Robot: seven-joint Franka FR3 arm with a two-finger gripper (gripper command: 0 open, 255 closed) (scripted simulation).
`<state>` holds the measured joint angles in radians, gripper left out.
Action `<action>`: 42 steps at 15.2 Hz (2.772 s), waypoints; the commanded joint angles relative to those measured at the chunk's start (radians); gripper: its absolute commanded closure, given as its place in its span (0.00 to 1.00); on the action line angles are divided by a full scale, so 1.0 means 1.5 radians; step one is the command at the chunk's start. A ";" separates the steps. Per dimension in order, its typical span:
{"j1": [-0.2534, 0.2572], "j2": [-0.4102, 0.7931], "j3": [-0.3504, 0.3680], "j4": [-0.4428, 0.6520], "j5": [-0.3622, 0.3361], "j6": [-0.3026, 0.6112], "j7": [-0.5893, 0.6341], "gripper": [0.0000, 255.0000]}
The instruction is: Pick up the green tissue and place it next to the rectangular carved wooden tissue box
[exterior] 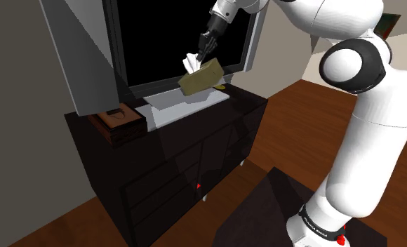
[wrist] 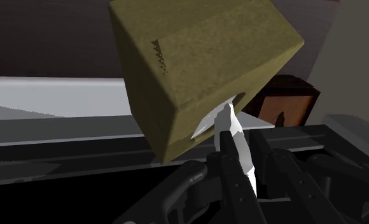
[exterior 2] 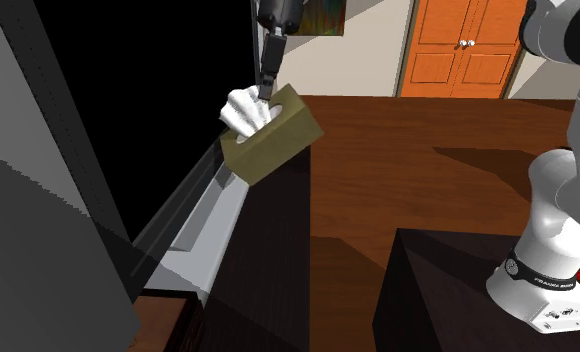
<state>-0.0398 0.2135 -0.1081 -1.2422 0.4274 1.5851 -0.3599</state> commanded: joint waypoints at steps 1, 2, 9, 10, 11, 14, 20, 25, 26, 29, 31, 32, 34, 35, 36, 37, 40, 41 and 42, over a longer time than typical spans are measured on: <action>0.023 -0.008 0.012 -0.012 -0.008 0.018 0.030 1.00; 0.033 -0.011 0.018 -0.017 -0.012 0.026 0.044 1.00; 0.104 -0.011 0.058 -0.024 -0.039 0.073 0.142 1.00; 0.113 -0.007 0.064 -0.020 -0.044 0.078 0.157 1.00; 0.124 -0.003 0.069 -0.016 -0.048 0.083 0.171 1.00; 0.154 0.014 0.085 0.005 -0.063 0.094 0.215 1.00; 0.217 0.073 0.111 0.085 -0.097 0.102 0.305 1.00; 0.246 0.099 0.120 0.102 -0.112 0.120 0.337 1.00; 0.246 0.093 0.120 0.084 -0.111 0.132 0.334 1.00; 0.246 0.079 0.120 0.036 -0.108 0.165 0.325 1.00; 0.246 0.071 0.120 0.006 -0.106 0.186 0.320 1.00; 0.246 0.068 0.120 -0.008 -0.105 0.196 0.317 1.00; 0.246 0.062 0.120 -0.034 -0.103 0.216 0.311 1.00; 0.246 0.059 0.121 -0.047 -0.102 0.226 0.309 1.00; 0.246 0.057 0.121 -0.059 -0.101 0.236 0.306 1.00; 0.246 0.055 0.121 -0.071 -0.100 0.245 0.303 1.00; 0.246 0.050 0.121 -0.104 -0.096 0.273 0.295 1.00; 0.246 0.049 0.122 -0.114 -0.095 0.282 0.293 1.00; 0.246 0.048 0.122 -0.124 -0.094 0.291 0.290 1.00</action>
<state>0.3305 0.2875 0.0745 -1.4126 0.2841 2.0063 0.0808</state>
